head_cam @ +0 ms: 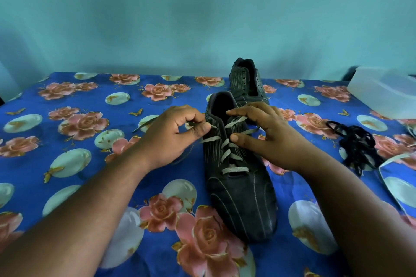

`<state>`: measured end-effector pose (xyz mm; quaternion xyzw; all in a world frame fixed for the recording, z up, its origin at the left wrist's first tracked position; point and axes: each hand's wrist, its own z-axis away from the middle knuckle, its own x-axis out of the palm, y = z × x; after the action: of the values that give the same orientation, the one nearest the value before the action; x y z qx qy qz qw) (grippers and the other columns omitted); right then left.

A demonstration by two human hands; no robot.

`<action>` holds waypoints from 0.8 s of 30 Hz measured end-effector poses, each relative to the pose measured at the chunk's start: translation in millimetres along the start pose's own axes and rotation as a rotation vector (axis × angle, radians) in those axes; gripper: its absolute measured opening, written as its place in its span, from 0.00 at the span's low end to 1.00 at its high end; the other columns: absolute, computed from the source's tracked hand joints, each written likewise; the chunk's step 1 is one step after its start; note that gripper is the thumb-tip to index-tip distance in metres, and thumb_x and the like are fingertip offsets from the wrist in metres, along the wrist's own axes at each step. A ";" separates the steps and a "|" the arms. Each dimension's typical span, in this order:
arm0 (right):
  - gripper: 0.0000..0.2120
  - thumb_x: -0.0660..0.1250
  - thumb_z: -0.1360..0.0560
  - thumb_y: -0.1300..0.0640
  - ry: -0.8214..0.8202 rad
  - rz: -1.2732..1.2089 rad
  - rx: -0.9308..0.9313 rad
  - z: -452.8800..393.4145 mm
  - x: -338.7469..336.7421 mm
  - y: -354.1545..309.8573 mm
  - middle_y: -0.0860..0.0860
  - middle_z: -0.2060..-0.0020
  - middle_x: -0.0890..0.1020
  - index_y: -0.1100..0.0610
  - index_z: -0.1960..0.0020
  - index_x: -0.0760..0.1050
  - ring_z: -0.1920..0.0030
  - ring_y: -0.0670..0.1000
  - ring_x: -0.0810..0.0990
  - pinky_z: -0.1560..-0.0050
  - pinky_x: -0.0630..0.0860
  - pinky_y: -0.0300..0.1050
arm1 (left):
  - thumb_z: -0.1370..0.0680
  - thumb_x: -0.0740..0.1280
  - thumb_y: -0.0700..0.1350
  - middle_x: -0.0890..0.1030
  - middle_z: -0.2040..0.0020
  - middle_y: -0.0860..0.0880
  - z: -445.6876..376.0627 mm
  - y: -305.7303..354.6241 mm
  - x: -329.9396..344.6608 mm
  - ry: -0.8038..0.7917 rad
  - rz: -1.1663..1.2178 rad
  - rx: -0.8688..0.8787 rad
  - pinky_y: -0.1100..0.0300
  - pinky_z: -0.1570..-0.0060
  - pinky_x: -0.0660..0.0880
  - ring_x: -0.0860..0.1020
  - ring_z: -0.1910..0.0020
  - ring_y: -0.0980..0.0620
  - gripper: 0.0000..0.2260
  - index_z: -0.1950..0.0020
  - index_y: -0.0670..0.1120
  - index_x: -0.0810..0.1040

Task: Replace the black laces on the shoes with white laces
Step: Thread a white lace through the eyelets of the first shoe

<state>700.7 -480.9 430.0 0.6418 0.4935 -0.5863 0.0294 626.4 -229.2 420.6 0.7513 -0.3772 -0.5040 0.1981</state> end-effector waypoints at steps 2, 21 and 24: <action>0.28 0.63 0.30 0.25 -0.009 -0.001 0.004 -0.3 -0.4 0.6 0.37 0.36 0.71 0.30 0.31 0.69 0.31 0.47 0.67 0.30 0.67 0.63 | 0.20 0.68 0.54 0.82 0.56 0.56 1.4 3.3 -5.9 -0.004 0.155 -0.102 0.62 0.59 0.77 0.78 0.57 0.61 0.11 0.55 0.48 0.79; 0.30 0.62 0.30 0.25 -0.016 -0.011 -0.004 -1.4 -1.0 2.3 0.37 0.34 0.71 0.31 0.31 0.68 0.28 0.47 0.66 0.29 0.66 0.63 | 0.24 0.62 0.71 0.81 0.49 0.60 -0.4 0.7 -8.8 0.130 -0.210 0.038 0.43 0.39 0.71 0.76 0.41 0.55 0.22 0.49 0.55 0.82; 0.29 0.63 0.30 0.25 -0.010 -0.011 -0.014 -1.5 -0.9 3.0 0.37 0.35 0.71 0.30 0.31 0.68 0.29 0.48 0.66 0.29 0.67 0.63 | 0.22 0.65 0.65 0.81 0.53 0.58 0.1 1.1 1.8 0.062 -0.173 0.106 0.42 0.43 0.73 0.78 0.47 0.56 0.17 0.52 0.52 0.81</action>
<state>703.9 -482.0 429.5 0.6358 0.5008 -0.5863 0.0333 626.2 -231.3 420.2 0.8057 -0.3308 -0.4751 0.1256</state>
